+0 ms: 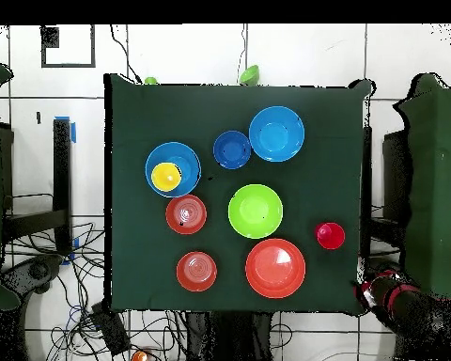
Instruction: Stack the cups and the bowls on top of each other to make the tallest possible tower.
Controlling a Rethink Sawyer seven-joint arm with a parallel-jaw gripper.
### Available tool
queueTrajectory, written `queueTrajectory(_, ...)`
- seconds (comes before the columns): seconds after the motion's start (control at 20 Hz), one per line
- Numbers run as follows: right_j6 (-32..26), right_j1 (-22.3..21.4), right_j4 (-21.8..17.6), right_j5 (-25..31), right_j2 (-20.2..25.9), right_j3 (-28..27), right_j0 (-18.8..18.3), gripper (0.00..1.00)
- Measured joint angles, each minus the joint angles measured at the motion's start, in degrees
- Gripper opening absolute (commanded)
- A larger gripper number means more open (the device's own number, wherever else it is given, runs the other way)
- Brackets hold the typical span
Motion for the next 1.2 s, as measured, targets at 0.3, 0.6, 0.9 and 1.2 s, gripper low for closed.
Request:
queueTrajectory(0.3, 0.0, 0.12, 0.15, -0.09, 3.13, 1.38, -0.06, 1.0)
queueTrajectory(0.6, 0.0, 0.45, 0.15, -0.08, 5.23, 1.37, 0.31, 1.0)
queueTrajectory(0.9, 0.0, 0.55, 0.12, -0.08, 5.52, 0.97, 1.93, 1.0)
queueTrajectory(1.2, -0.25, 2.84, 0.13, -0.08, 6.26, -1.62, 5.31, 1.0)
